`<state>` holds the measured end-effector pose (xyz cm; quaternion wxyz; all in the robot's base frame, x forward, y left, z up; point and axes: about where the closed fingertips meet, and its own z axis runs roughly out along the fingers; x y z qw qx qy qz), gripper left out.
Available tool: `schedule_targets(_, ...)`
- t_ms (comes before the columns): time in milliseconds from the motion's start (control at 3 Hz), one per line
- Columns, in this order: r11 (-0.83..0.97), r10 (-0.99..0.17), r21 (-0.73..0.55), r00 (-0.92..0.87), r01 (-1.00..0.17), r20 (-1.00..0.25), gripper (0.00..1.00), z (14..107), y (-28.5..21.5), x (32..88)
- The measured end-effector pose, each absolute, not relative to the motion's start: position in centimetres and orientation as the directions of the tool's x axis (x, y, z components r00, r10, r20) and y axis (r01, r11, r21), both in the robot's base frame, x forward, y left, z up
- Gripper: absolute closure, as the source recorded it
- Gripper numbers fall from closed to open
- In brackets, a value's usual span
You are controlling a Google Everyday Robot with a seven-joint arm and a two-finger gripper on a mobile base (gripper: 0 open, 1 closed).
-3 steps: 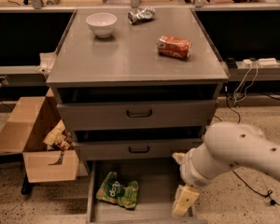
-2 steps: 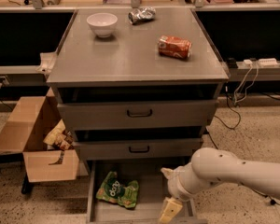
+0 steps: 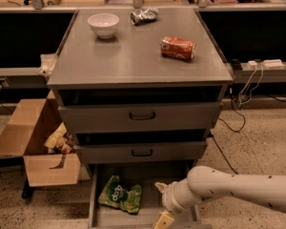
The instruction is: Pick green rice chip bag from bottom drawer and place on counter
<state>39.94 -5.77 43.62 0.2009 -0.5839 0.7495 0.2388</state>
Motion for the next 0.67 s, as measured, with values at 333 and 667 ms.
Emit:
schedule_targets(333, 0.201, -0.776, 0.128, -0.238, -0.971, -0.584, 0.00, 43.1, -5.6, 40.0)
schedule_targets(667, 0.181, -0.771, 0.099, -0.204, -0.978, -0.604, 0.00, 40.1, -4.6, 42.3)
